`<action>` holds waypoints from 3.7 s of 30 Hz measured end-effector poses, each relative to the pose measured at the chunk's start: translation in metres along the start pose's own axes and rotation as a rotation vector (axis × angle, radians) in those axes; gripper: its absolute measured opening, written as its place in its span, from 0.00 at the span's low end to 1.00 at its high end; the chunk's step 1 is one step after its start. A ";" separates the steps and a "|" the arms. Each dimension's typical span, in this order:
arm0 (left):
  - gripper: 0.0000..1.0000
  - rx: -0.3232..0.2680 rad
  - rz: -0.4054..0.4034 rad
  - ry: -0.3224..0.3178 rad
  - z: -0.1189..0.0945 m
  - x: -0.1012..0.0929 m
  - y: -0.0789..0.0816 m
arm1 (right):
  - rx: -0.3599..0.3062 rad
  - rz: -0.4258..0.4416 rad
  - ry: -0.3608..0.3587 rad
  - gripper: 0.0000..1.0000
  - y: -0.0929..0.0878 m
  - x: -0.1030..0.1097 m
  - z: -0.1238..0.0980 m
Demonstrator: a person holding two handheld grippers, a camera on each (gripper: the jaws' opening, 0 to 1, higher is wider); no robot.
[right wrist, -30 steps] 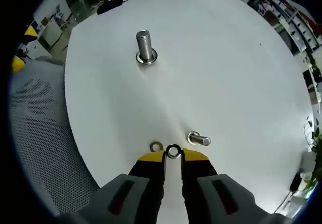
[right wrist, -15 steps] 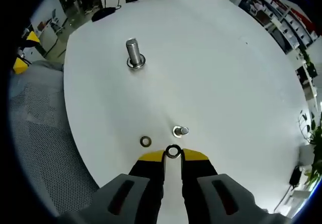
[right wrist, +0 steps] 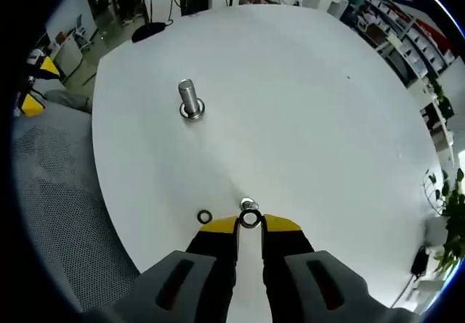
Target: Place the washer onto the threaded stud by aligning its center hole with the stud, sliding it down to the base, and recovering from edge contact or off-axis alignment until the washer reaches the visible bottom stop.
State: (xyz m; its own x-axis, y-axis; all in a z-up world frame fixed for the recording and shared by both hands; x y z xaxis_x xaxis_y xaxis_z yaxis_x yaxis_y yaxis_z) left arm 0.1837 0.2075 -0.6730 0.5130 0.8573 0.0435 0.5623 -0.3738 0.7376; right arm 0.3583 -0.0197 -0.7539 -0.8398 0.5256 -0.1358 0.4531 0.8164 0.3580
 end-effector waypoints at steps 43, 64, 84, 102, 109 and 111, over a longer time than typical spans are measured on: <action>0.25 0.014 -0.006 0.005 0.001 0.001 -0.003 | 0.099 -0.062 0.038 0.14 -0.007 0.000 0.042; 0.25 0.024 -0.009 0.010 0.002 0.002 -0.004 | 0.111 -0.039 0.057 0.15 -0.015 0.005 0.053; 0.25 0.015 -0.010 0.011 0.001 0.003 -0.003 | 0.120 0.006 0.064 0.19 -0.028 0.008 0.043; 0.25 0.007 -0.004 0.004 0.000 0.001 -0.001 | 0.123 -0.017 0.164 0.23 -0.029 0.057 0.051; 0.25 0.005 -0.006 0.004 0.000 0.002 -0.001 | 0.144 -0.067 0.159 0.19 -0.028 0.055 0.054; 0.25 0.005 -0.006 0.005 0.000 0.002 -0.001 | 0.144 -0.101 0.157 0.19 -0.029 0.055 0.054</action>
State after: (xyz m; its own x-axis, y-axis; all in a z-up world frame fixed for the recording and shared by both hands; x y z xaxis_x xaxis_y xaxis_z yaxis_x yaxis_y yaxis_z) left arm 0.1841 0.2096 -0.6740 0.5064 0.8612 0.0427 0.5684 -0.3706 0.7346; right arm 0.3148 -0.0013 -0.8214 -0.9143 0.4048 -0.0150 0.3926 0.8947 0.2128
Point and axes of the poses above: the point that each gripper's makers call its tool centre point, and the gripper's own axes: z roughly forward along the fingers, x roughly to its left, y roughly out of its top, the point moved 2 cm from there along -z, roughly backward along the fingers, and after that the axes turned 1 degree about -x, right-handed, at the moved point
